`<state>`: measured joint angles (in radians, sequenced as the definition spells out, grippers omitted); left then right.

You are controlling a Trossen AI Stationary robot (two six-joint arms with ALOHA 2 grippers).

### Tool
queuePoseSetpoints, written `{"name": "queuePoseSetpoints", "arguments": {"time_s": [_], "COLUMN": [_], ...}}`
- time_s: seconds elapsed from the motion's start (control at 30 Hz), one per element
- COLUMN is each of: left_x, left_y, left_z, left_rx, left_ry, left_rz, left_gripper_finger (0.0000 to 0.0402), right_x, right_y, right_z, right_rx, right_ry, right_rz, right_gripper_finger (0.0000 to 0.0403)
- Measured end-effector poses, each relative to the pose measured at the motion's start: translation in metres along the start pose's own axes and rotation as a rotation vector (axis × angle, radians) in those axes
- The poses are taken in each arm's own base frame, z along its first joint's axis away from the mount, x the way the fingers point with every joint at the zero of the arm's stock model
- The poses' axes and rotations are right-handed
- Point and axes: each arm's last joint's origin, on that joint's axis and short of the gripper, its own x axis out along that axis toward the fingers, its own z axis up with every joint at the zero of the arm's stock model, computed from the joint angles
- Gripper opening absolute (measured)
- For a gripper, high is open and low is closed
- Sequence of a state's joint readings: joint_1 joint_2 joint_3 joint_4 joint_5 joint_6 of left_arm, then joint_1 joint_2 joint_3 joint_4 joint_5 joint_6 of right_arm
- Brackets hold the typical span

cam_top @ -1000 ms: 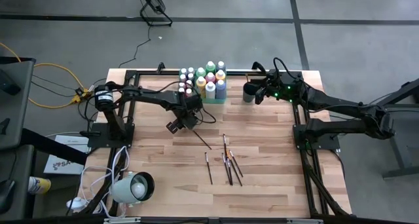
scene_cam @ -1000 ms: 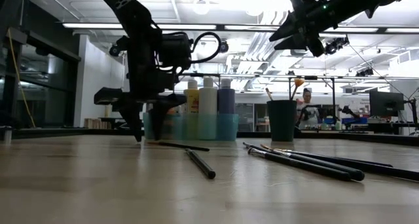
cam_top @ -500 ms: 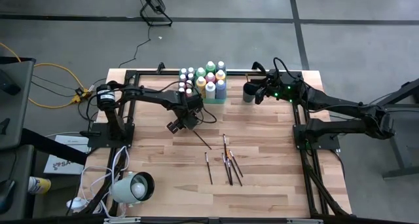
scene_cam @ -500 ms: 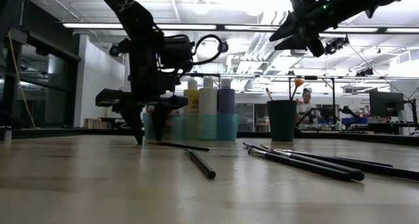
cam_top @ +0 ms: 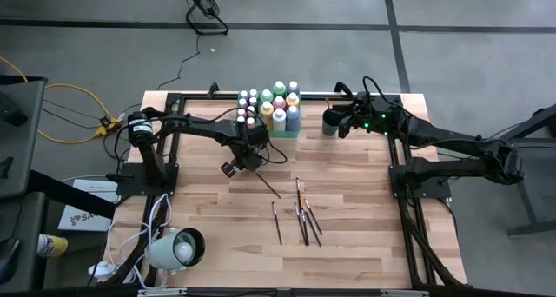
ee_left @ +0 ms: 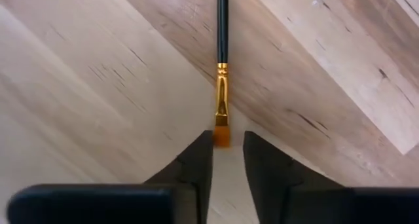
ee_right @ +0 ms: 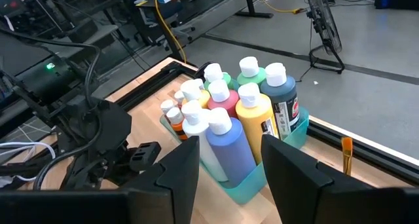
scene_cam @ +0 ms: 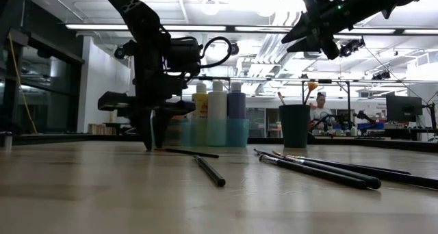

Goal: Pick & Place Paint Supplies
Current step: Put the orange paint brush into the green cup

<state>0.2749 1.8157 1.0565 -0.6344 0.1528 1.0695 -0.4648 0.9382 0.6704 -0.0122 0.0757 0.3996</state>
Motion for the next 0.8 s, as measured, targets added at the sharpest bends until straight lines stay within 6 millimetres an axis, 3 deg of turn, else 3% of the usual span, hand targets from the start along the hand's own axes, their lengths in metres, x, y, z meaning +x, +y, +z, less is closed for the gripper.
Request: {"name": "queuePoseSetpoints", "arguments": {"time_s": [0.43,0.8], "left_x": [0.0006,0.0004], "left_y": [0.0002,-0.0003], "left_z": [0.0008,0.0006], "left_rx": [-0.005,-0.027], "left_ry": [-0.026,-0.027], "left_rz": [-0.009,-0.014], "left_gripper_finger": [0.0006,0.0000], "right_x": [0.0000,0.0000], "right_y": [0.0000,0.0000], "right_z": [0.0000,0.0000], "right_rx": [0.000,0.000], "right_ry": [0.000,0.000], "right_rz": [0.000,0.000], "right_gripper_finger": [0.0158,0.0158]}}
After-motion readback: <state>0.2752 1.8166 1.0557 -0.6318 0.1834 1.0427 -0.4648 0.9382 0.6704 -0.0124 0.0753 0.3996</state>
